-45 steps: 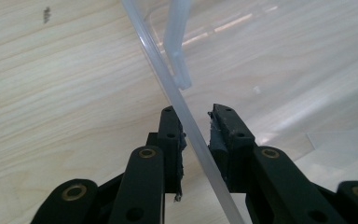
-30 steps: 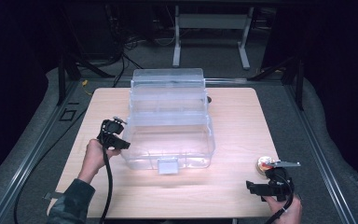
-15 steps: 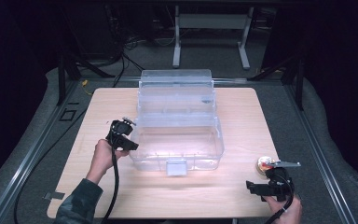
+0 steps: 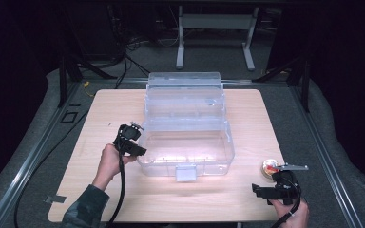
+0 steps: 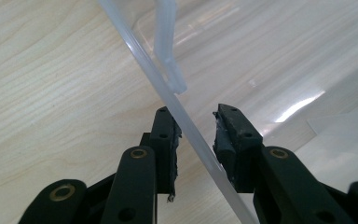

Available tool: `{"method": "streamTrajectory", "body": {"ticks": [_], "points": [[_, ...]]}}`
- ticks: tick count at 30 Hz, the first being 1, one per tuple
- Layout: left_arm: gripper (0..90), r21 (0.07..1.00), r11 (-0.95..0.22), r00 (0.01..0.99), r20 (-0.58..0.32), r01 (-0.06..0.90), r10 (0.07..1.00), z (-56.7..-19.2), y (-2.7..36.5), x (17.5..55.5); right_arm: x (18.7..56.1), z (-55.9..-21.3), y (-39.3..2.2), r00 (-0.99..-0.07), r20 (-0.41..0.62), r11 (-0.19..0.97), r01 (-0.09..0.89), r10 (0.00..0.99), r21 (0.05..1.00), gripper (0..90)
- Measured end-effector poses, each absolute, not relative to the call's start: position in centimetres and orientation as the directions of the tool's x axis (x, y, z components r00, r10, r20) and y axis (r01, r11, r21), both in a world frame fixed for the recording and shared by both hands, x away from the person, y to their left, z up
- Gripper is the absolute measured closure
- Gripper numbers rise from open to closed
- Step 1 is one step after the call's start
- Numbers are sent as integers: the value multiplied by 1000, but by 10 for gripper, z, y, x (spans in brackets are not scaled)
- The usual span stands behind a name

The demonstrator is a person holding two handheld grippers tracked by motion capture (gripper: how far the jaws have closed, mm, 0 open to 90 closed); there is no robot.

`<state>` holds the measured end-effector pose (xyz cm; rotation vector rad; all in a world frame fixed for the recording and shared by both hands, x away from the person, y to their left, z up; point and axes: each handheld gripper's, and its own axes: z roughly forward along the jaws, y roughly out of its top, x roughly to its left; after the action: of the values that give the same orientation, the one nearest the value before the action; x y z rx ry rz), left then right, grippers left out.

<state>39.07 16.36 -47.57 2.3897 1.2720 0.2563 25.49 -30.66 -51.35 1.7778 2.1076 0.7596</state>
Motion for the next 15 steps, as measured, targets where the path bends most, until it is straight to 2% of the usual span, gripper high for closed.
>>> {"method": "streamTrajectory", "body": {"ticks": [15], "points": [[682,450,-510,590,-46,733,806,-476,166,390,254,-514,-311,-193,127,92,827,973,555,38]]}}
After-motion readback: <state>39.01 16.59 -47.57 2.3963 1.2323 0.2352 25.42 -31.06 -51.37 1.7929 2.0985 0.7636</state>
